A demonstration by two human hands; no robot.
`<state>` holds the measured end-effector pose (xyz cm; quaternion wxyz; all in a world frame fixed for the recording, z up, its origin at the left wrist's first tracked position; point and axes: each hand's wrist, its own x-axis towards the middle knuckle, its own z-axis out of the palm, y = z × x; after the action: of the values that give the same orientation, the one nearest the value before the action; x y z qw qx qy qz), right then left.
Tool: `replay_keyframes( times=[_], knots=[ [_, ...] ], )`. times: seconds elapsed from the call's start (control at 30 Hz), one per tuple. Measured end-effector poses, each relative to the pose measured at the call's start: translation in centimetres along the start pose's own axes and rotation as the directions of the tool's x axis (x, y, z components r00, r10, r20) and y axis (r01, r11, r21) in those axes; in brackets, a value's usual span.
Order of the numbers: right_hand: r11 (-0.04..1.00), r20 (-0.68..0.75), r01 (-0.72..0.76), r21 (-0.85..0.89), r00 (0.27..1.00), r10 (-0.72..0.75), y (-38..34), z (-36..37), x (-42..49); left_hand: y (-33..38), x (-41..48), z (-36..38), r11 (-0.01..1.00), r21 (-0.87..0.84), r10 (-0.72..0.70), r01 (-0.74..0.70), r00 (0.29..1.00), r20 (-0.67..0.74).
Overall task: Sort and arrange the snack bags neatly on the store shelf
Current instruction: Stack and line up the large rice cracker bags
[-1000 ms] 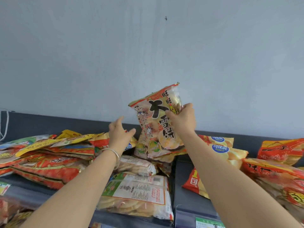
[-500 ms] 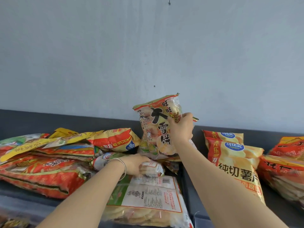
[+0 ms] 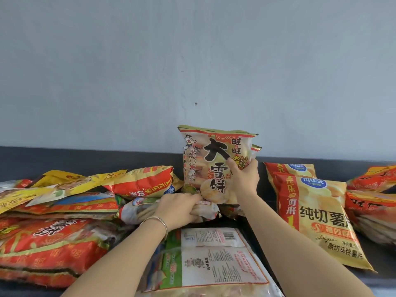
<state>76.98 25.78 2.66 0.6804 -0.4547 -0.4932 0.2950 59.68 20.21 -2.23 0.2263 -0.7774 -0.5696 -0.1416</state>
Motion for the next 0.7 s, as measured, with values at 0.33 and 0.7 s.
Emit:
replay_keyframes(
  times=[0.33, 0.7],
  knots=[
    [0.998, -0.127, 0.037, 0.055, 0.991, -0.030, -2.2, -2.4, 2.5, -2.2, 0.4, -4.4, 0.907, -0.416, -0.132, 0.057, 0.979, -0.154],
    [0.997, -0.087, 0.079, -0.021, 0.993, -0.080, -3.7, -2.5, 2.7, -3.3, 0.9, -7.3, 0.552, -0.834, -0.290, -0.007, 0.936, -0.200]
  ],
)
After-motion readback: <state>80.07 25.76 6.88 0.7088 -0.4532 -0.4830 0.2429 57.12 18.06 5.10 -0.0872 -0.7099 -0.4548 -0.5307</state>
